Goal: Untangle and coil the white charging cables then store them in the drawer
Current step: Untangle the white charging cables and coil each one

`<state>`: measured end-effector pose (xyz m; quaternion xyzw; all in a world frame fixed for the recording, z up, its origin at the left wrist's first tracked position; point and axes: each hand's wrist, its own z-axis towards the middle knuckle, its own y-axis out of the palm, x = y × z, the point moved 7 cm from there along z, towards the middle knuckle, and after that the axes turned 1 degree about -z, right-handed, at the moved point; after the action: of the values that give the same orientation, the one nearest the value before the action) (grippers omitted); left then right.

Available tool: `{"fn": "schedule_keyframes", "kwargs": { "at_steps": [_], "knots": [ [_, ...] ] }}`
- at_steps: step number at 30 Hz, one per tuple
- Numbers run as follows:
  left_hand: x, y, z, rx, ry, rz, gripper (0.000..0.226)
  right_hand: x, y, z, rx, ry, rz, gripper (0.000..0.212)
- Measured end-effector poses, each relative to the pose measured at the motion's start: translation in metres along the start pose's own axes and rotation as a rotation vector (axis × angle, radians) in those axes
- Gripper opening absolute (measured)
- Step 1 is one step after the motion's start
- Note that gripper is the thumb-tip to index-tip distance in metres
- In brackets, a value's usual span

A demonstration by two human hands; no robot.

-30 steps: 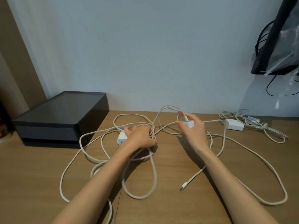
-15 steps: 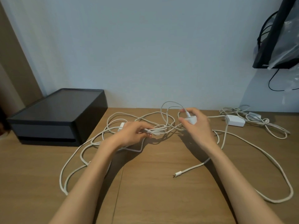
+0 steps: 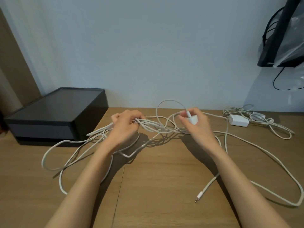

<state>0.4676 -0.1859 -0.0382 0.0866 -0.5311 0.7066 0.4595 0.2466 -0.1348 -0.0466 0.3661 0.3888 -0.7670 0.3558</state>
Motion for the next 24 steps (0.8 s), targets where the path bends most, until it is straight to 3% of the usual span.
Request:
{"fn": "schedule_keyframes", "kwargs": {
  "at_steps": [3, 6, 9, 14, 18, 24],
  "knots": [
    [-0.001, 0.004, -0.006, -0.074, 0.01, 0.187, 0.045, 0.0, -0.005, 0.001, 0.037, 0.119, 0.251, 0.004],
    [-0.003, 0.018, -0.01, -0.248, 0.001, 0.375, 0.031, -0.005, -0.001, 0.0, -0.038, 0.213, 0.583, 0.012],
    [-0.008, 0.028, -0.013, -0.362, -0.017, 0.392, 0.015, -0.01, 0.004, -0.003, -0.15, 0.281, 0.765, 0.019],
    [0.004, 0.039, -0.012, -0.265, 0.021, 0.412, 0.053, -0.019, 0.008, -0.002, -0.217, 0.221, 0.716, 0.034],
    [0.019, 0.051, -0.012, -0.264, 0.118, 0.465, 0.038, -0.019, 0.004, 0.0, -0.149, 0.211, 0.671, 0.039],
    [0.003, 0.035, -0.011, -0.296, 0.037, 0.606, 0.026, -0.016, -0.021, 0.007, 0.033, 0.115, 0.512, 0.016]
  ]
}}
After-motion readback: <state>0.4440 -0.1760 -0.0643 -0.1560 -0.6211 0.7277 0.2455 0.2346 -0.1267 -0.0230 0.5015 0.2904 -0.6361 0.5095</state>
